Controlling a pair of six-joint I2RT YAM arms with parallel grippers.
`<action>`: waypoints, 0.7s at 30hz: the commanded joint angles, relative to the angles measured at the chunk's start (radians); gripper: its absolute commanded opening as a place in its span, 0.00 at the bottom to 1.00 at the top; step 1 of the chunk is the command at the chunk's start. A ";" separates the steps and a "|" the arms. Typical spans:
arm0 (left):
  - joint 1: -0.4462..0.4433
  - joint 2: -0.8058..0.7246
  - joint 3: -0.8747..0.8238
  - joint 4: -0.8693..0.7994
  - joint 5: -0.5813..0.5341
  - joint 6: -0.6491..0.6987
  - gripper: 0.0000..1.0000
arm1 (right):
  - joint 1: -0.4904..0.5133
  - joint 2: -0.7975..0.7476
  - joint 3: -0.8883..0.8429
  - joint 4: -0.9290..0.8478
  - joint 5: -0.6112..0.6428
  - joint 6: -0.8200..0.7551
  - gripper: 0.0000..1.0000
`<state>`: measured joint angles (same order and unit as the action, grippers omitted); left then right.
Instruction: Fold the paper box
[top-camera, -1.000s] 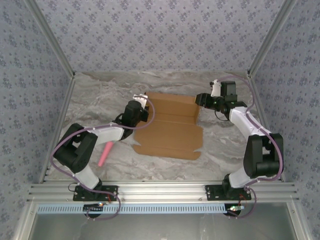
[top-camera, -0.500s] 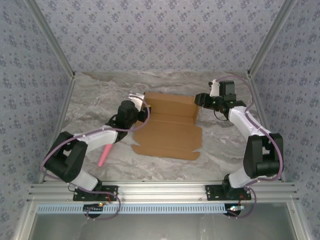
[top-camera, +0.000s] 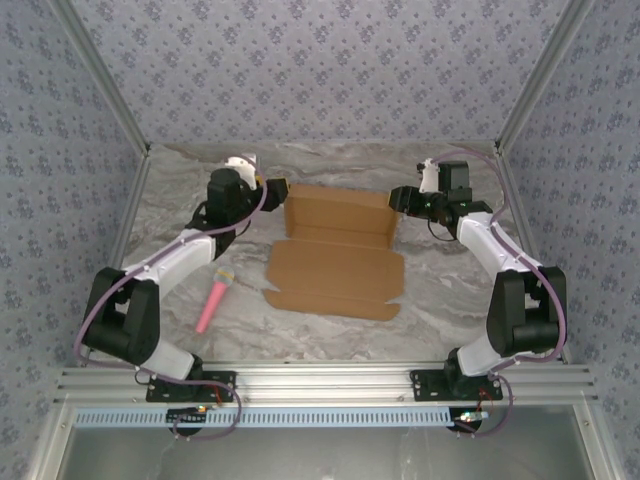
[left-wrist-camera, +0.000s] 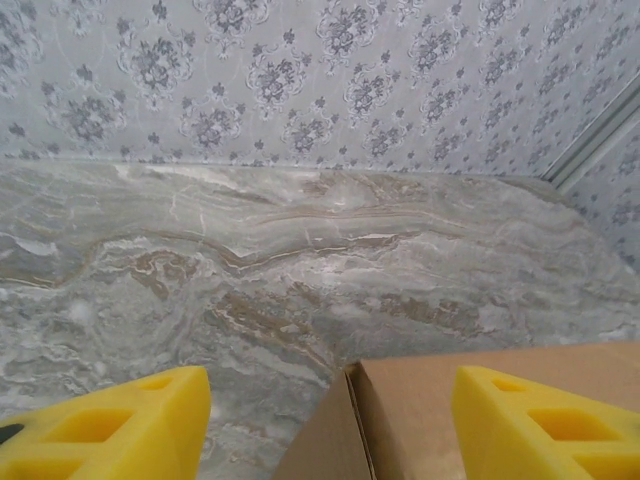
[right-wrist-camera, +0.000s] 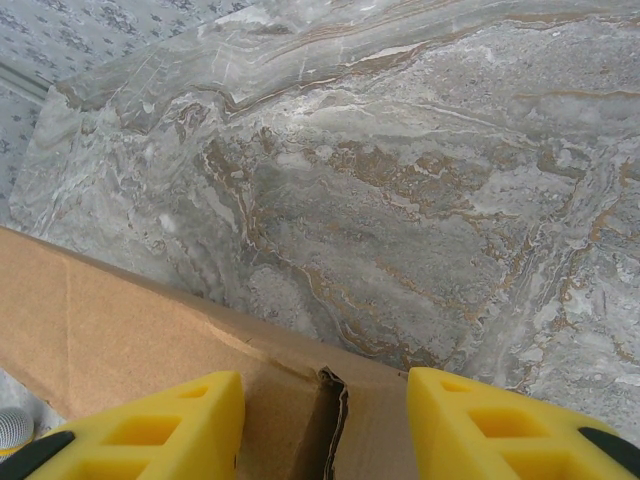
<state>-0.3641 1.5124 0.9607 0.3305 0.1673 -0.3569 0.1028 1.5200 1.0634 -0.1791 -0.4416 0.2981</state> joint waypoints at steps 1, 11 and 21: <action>0.031 0.053 0.051 -0.064 0.139 -0.101 0.63 | 0.010 0.027 -0.003 -0.111 0.029 -0.030 0.48; 0.051 0.150 0.118 -0.060 0.313 -0.170 0.63 | 0.017 0.031 -0.002 -0.114 0.034 -0.031 0.48; 0.051 0.173 0.112 -0.091 0.330 -0.168 0.52 | 0.018 0.035 0.003 -0.117 0.038 -0.034 0.47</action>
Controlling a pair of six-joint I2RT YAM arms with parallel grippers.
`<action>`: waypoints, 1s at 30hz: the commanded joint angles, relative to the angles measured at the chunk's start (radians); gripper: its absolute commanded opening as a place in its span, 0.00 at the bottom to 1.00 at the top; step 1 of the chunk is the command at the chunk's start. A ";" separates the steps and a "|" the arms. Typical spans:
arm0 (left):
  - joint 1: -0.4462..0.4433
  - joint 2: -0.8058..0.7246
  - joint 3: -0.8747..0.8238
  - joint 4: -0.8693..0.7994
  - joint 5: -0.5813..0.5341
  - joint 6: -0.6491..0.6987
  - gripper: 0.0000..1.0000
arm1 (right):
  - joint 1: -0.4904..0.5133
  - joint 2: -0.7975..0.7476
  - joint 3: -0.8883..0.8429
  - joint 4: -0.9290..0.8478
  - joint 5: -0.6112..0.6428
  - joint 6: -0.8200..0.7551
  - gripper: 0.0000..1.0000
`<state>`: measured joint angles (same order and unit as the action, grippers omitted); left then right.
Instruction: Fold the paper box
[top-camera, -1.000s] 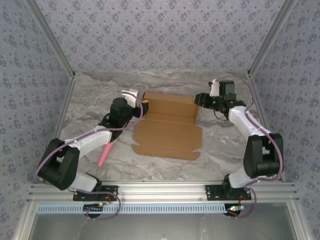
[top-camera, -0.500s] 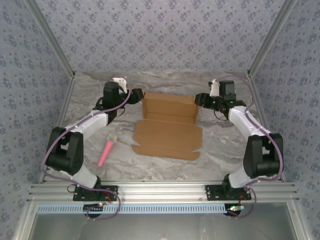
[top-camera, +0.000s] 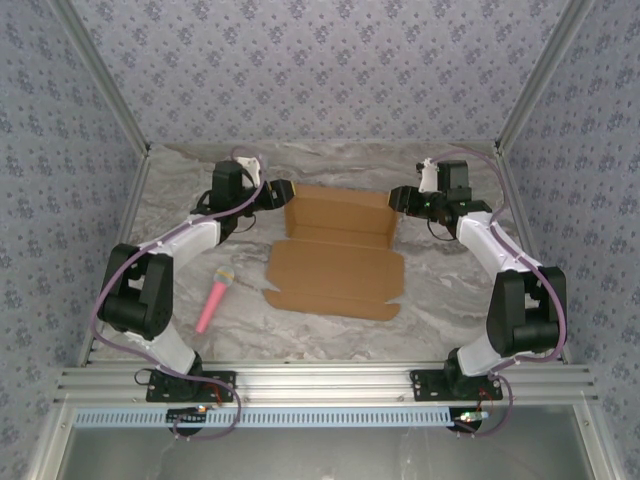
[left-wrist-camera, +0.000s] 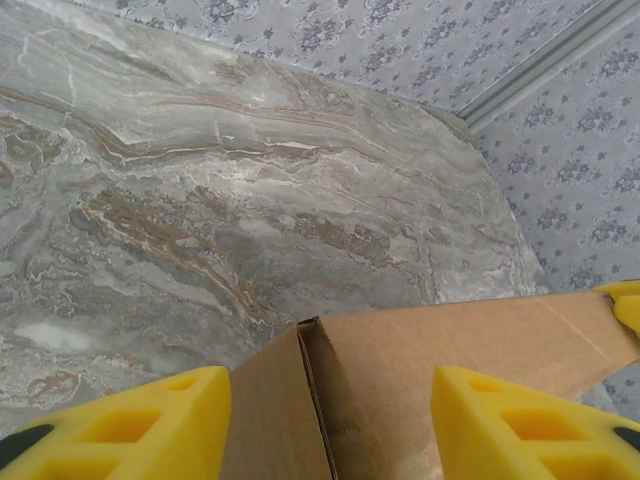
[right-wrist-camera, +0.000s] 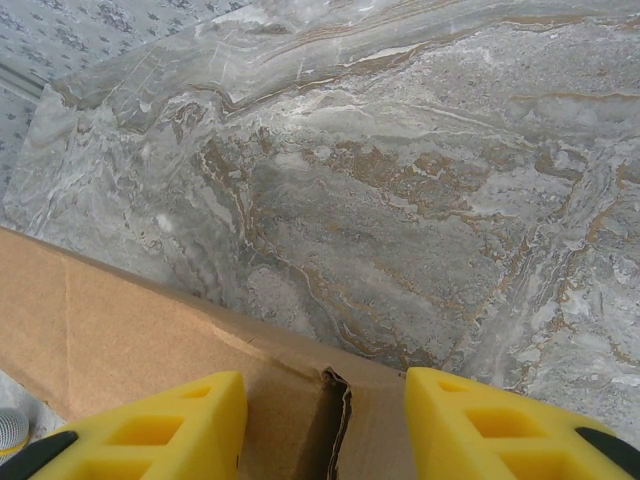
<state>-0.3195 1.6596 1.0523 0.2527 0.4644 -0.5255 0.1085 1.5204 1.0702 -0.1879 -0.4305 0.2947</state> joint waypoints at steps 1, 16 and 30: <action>0.007 0.030 0.018 -0.015 0.037 0.001 0.50 | 0.013 0.036 -0.001 -0.109 0.027 -0.031 0.47; 0.017 0.036 -0.005 -0.010 0.043 -0.023 0.37 | 0.016 0.050 0.013 -0.114 0.029 -0.038 0.46; 0.018 -0.105 -0.103 0.083 -0.007 0.040 0.72 | 0.029 0.051 0.034 -0.131 0.039 -0.052 0.46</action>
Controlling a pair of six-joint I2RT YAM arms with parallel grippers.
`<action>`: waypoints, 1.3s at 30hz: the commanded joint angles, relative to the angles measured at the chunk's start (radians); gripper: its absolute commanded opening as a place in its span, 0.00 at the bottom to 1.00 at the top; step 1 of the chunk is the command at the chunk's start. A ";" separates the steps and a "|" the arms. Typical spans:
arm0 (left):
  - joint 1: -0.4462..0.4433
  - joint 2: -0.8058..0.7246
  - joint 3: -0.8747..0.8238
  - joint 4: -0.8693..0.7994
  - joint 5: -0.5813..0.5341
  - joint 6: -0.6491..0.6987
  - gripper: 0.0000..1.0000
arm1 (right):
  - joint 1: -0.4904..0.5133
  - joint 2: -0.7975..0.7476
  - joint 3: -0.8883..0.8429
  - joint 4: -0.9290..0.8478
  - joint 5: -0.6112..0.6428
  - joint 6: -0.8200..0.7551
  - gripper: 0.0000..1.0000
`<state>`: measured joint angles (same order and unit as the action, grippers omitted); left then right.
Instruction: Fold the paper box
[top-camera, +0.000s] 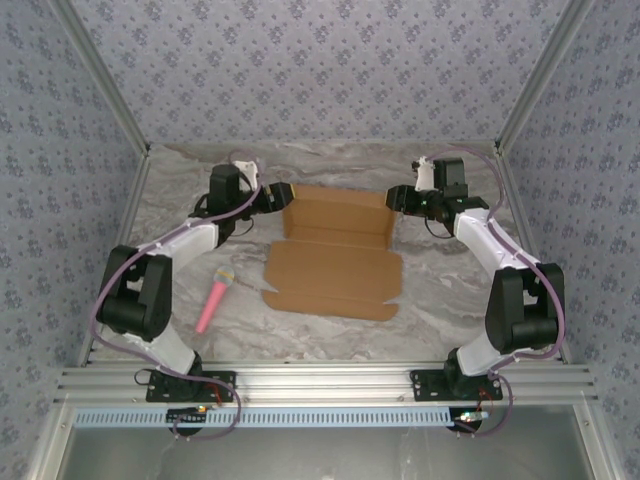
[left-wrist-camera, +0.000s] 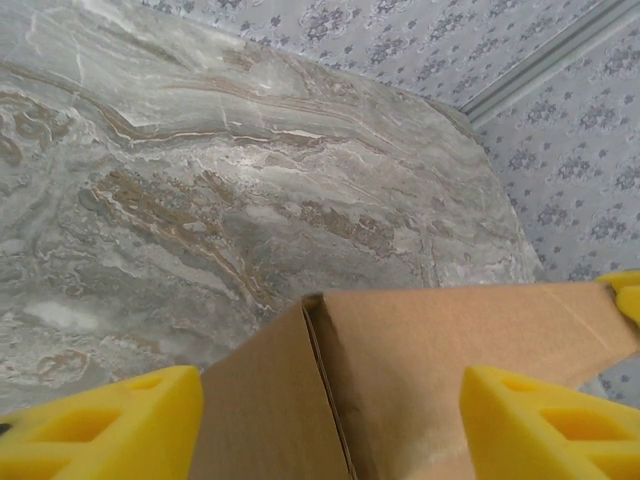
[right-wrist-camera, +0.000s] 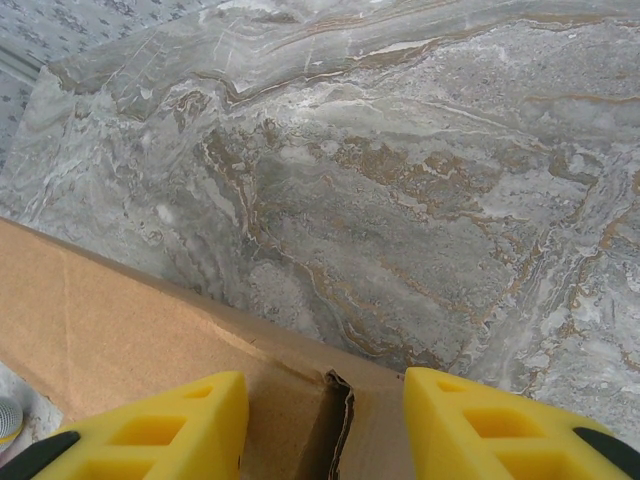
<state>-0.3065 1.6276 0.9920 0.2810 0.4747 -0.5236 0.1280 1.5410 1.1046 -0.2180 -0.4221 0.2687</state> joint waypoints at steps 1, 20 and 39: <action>0.005 -0.089 -0.066 0.068 -0.020 0.050 0.74 | 0.009 0.031 0.000 -0.102 0.031 -0.026 0.47; -0.106 -0.028 -0.111 0.045 -0.223 0.473 0.57 | 0.015 0.035 0.018 -0.113 0.028 -0.031 0.46; -0.131 0.108 -0.010 0.058 -0.400 0.479 0.36 | 0.011 0.020 0.028 -0.138 0.034 -0.046 0.46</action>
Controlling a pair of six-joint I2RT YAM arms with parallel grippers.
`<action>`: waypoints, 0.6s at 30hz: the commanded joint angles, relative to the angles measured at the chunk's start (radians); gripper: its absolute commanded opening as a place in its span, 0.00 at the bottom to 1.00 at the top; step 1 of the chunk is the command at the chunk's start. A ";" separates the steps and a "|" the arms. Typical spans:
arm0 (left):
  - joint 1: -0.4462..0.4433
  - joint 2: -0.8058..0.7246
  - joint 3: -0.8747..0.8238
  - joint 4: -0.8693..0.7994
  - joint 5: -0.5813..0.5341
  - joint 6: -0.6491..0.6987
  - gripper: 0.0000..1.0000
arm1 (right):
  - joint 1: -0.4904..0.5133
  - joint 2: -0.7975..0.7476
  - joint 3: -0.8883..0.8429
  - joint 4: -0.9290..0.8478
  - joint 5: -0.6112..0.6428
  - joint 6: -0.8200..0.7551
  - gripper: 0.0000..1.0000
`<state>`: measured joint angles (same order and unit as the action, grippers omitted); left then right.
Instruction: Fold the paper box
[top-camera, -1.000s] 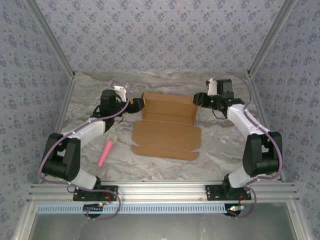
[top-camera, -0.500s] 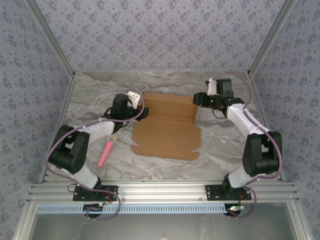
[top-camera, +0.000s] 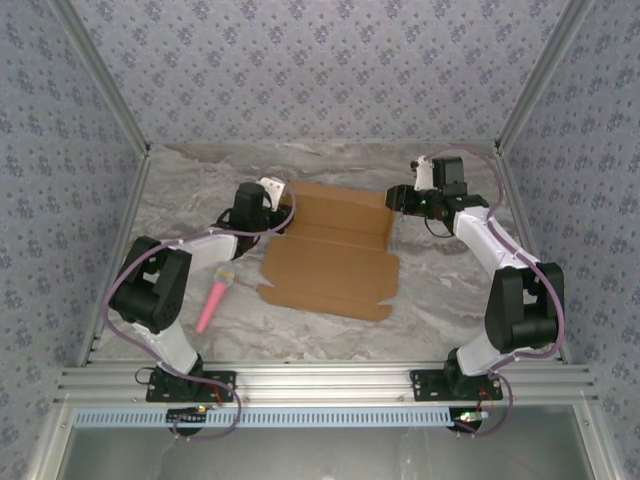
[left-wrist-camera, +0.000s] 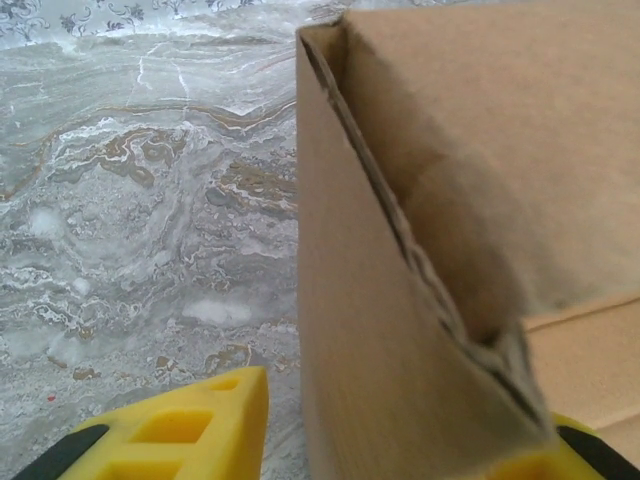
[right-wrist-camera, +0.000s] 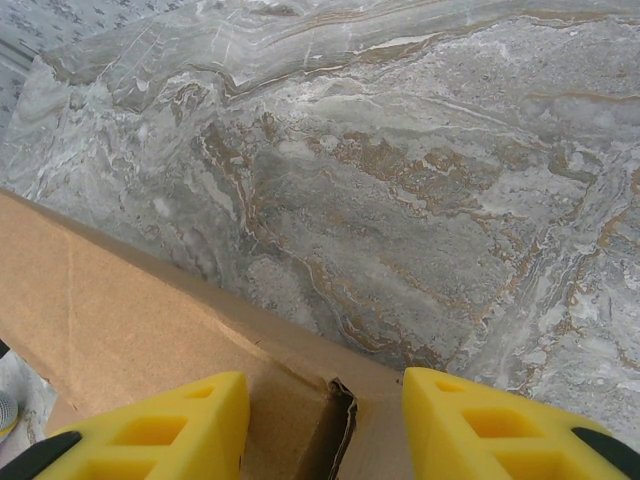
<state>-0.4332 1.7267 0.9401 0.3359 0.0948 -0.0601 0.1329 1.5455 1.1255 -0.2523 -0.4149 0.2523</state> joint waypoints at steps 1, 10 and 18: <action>-0.004 0.013 0.046 0.004 -0.019 0.016 0.36 | 0.006 0.016 0.012 -0.106 0.028 -0.033 0.46; -0.004 0.055 0.105 -0.038 -0.011 0.023 0.24 | 0.005 0.016 0.058 -0.132 0.031 -0.047 0.50; -0.004 0.048 0.170 -0.179 -0.018 0.022 0.10 | 0.004 -0.004 0.149 -0.179 0.046 -0.062 0.60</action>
<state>-0.4332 1.7767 1.0557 0.2363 0.0765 -0.0391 0.1337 1.5551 1.2236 -0.3809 -0.3882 0.2146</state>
